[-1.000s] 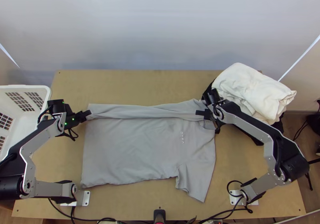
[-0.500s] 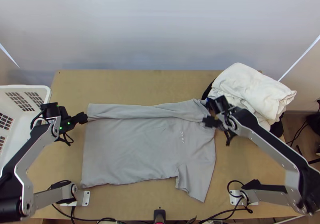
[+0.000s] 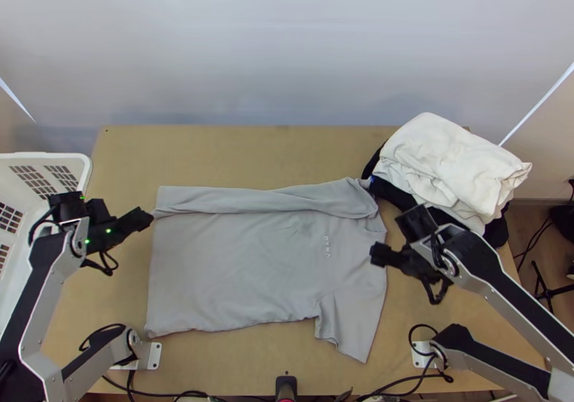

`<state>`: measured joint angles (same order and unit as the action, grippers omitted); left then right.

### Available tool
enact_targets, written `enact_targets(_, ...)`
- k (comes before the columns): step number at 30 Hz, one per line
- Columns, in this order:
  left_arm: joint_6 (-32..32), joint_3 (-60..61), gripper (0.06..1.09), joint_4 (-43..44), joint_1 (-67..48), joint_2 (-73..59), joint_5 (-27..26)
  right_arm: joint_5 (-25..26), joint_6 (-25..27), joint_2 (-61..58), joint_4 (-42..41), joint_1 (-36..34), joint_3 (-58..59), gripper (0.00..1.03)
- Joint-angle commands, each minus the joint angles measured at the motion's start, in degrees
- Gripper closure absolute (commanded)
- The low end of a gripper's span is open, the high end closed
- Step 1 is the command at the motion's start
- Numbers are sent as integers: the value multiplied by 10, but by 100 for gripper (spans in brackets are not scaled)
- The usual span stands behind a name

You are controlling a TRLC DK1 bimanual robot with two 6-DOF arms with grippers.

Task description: Fold the t-shirt

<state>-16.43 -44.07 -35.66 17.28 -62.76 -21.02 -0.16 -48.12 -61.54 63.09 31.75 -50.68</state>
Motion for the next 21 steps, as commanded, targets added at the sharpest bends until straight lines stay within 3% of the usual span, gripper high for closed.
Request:
enact_targets(1, 51, -32, 21, -167, 15, 19, -52, -63, -54, 41, 84, 17, 22, 7)
enact_targets(7, 181, -27, 22, -297, 11, 51, -25, -91, -64, 69, 108, 12, 80, 7)
enact_targets(12, 213, -44, 43, -377, -3, 37, -18, -156, -65, 56, 123, 11, 99, 7)
enact_targets(14, 218, -46, 42, -390, -11, 20, 14, -168, -64, 51, 112, 11, 109, 7)
enact_targets(18, 214, -44, 24, -415, -71, 7, 74, -215, -36, 18, 97, -2, 119, 10)
enact_targets(21, 214, -37, 23, -426, -88, -3, 95, -220, -29, -6, 93, -3, 107, 10)
